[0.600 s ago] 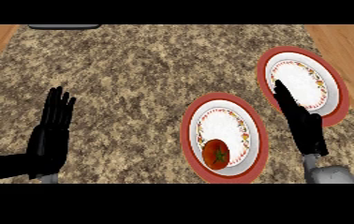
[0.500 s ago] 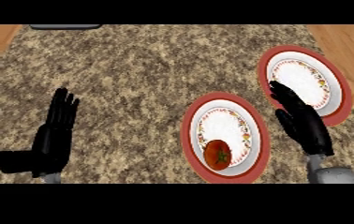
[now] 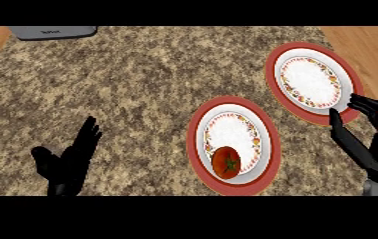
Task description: Pick the tomato from the plate and place it in the plate
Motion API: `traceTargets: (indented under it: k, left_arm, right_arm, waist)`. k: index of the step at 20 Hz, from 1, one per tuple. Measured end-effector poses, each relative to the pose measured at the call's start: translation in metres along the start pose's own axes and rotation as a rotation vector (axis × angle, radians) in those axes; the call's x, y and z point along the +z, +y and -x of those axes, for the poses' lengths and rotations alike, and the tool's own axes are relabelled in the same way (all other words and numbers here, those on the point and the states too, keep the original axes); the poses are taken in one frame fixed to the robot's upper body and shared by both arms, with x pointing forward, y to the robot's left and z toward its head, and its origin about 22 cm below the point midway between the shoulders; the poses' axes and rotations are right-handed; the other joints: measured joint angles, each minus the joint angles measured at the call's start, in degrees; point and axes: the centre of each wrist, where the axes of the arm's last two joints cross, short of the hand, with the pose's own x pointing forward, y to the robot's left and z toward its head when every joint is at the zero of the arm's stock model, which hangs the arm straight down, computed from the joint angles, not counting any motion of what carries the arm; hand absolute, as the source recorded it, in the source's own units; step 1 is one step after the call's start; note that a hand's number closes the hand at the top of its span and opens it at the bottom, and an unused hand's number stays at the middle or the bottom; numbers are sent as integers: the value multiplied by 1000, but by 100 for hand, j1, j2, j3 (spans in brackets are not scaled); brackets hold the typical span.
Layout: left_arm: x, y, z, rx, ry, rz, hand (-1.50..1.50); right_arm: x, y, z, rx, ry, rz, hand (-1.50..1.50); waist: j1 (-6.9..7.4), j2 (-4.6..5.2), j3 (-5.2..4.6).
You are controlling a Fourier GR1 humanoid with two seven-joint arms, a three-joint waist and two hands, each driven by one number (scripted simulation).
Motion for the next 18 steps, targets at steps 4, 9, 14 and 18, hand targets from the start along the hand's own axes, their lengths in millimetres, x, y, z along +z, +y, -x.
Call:
traceTargets:
  k: [4, 9, 14, 18]
  left_arm:
    - [-7, -7, -6, -22, 27, 40, 0]
    - [-13, -20, -11, -44, 42, 82, 0]
    - [-17, -26, -14, -49, 43, 98, 0]
    - [-18, -31, -17, -56, 52, 106, 0]
  right_arm:
    - [46, -10, 8, -78, -78, 124, -150]
    - [97, -34, 6, -54, -112, 115, -150]
    - [114, -59, -6, 129, -41, -90, -150]
    - [121, -59, -29, 250, 20, -237, -150]
  waist:
    - [160, 1, 18]
    - [348, 15, 13]
    - [431, 36, 0]
    - [484, 48, -6]
